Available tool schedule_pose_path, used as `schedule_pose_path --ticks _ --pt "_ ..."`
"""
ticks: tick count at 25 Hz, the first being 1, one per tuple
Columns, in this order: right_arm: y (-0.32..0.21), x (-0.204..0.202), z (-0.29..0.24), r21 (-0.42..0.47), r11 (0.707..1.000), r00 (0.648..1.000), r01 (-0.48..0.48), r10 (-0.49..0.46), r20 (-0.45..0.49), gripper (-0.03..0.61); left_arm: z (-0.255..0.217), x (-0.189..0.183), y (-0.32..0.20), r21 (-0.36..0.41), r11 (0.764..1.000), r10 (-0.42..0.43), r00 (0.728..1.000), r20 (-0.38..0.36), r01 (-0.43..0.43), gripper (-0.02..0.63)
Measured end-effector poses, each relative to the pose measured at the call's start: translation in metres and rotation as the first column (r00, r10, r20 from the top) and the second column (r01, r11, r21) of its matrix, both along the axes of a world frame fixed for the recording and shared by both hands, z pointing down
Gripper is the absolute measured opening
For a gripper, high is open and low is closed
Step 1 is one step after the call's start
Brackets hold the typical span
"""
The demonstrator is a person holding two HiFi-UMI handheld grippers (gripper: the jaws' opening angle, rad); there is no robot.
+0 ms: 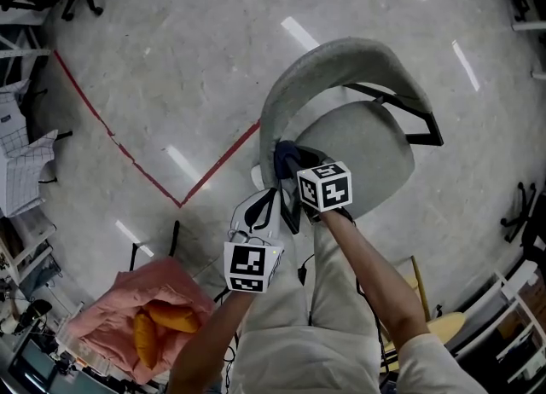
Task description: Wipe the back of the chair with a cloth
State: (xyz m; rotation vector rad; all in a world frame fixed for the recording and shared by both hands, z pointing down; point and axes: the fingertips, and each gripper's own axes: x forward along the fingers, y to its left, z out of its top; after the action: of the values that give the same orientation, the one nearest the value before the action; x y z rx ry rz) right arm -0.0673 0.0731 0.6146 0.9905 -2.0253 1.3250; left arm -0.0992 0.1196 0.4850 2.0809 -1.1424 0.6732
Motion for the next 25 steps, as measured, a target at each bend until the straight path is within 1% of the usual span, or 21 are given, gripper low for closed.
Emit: schedule_pose_path --ticks 5,10,16,20,25 --pt "-0.020 0.008 0.001 -0.019 0.997 0.997 -0.079 0.080 0.020 0.078 -0.003 0.007 -0.013 0.011 1.000 0.003 1.000 -0.003 -0.003 0.002" --pt "-0.041 0.016 -0.001 -0.022 0.993 0.993 -0.119 0.119 0.014 0.078 -0.001 0.011 -0.019 0.002 1.000 0.011 1.000 0.000 -0.011 0.002" --pt "-0.065 0.030 0.001 -0.058 0.976 0.977 -0.208 0.210 0.026 0.078 -0.003 0.013 -0.032 0.007 1.000 0.018 1.000 0.008 -0.018 0.002" --pt "-0.080 0.037 0.000 -0.068 0.971 0.973 -0.229 0.231 0.025 0.078 0.002 0.017 -0.036 -0.011 1.000 0.026 1.000 0.011 -0.026 0.002" --pt "-0.096 0.052 0.001 -0.080 0.962 0.964 -0.262 0.264 0.027 0.078 0.001 0.030 -0.046 0.000 0.999 0.037 0.999 0.005 -0.037 0.002"
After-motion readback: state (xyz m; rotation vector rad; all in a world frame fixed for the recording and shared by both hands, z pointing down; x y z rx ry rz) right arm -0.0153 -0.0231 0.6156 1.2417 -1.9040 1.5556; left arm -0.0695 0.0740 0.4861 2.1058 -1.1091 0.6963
